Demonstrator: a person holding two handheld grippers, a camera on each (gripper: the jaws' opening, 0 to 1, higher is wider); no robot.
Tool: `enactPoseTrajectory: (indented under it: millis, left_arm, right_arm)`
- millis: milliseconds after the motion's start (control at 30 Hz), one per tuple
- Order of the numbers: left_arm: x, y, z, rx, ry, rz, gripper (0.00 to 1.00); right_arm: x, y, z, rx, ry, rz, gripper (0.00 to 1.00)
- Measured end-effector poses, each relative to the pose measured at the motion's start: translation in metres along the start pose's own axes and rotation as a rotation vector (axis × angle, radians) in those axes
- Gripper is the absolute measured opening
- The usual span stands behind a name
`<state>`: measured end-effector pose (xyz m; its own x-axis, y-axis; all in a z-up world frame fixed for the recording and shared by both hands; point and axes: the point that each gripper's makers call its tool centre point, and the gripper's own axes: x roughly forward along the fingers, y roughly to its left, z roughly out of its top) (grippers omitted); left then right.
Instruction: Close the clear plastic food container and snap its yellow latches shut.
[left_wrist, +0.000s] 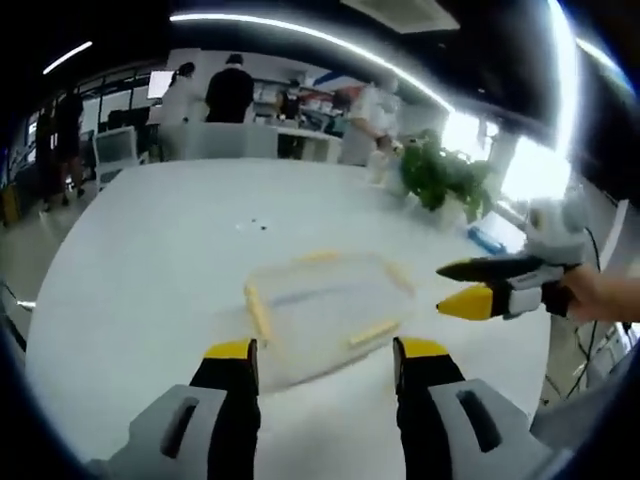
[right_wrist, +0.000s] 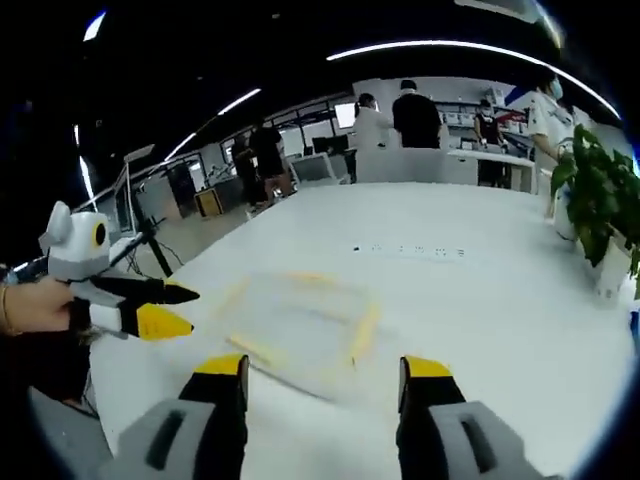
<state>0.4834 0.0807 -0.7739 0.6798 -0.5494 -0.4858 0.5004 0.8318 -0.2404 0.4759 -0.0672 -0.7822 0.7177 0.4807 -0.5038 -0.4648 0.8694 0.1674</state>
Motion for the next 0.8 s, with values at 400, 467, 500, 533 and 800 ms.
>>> enactPoseTrajectory:
  millis: [400,467,500,533,800]
  left_arm:
    - [-0.051,-0.021,-0.014,0.029,-0.070,-0.012,0.66]
    - [-0.060,-0.026,-0.015,0.054,-0.077,-0.018,0.66]
    - [-0.065,-0.029,-0.016,0.082,-0.078,-0.019,0.65]
    - [-0.068,-0.030,-0.017,0.099,-0.083,-0.020,0.65]
    - [-0.088,-0.036,-0.036,0.127,-0.086,-0.026,0.71]
  right_arm:
    - [-0.044,0.022,-0.010,0.035,-0.032,0.025,0.64]
    - [-0.047,0.024,-0.014,0.040,-0.030,0.025,0.64]
    - [-0.050,0.025,-0.018,0.041,-0.024,0.015,0.64]
    - [-0.051,0.022,-0.022,0.047,-0.015,-0.008,0.64]
    - [-0.071,0.034,-0.044,0.076,-0.004,-0.011,0.65]
